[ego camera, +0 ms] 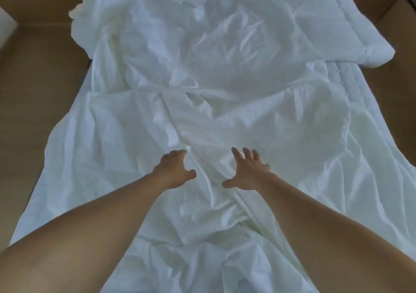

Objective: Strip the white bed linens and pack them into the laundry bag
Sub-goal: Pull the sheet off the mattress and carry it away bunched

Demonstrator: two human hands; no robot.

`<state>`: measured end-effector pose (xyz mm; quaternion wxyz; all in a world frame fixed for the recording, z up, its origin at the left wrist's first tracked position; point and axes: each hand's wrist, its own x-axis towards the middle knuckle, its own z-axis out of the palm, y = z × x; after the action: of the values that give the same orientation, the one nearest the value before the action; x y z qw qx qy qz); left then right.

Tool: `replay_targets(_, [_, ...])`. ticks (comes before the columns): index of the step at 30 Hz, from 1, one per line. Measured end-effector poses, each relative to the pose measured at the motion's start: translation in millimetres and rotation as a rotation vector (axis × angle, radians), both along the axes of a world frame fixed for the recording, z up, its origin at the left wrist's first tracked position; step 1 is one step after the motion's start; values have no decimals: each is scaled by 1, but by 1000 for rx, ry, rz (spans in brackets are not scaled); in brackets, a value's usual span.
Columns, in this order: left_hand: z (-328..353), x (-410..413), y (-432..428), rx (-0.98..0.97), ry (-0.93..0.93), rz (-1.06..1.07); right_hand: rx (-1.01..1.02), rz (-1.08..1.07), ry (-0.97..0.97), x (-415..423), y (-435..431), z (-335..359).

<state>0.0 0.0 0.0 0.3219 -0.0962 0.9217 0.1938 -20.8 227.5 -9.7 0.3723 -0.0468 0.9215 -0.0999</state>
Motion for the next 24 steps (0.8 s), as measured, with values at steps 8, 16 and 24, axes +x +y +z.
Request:
replay_targets(8, [-100, 33, -22, -136, -114, -45, 116, -29, 24, 1, -16, -86])
replay_targets(16, [-129, 38, -5, -306, -18, -33, 154, -61, 199, 6, -25, -112])
replay_targets(24, [-86, 41, -11, -22, 348, 81, 18, -141, 330, 17, -25, -76])
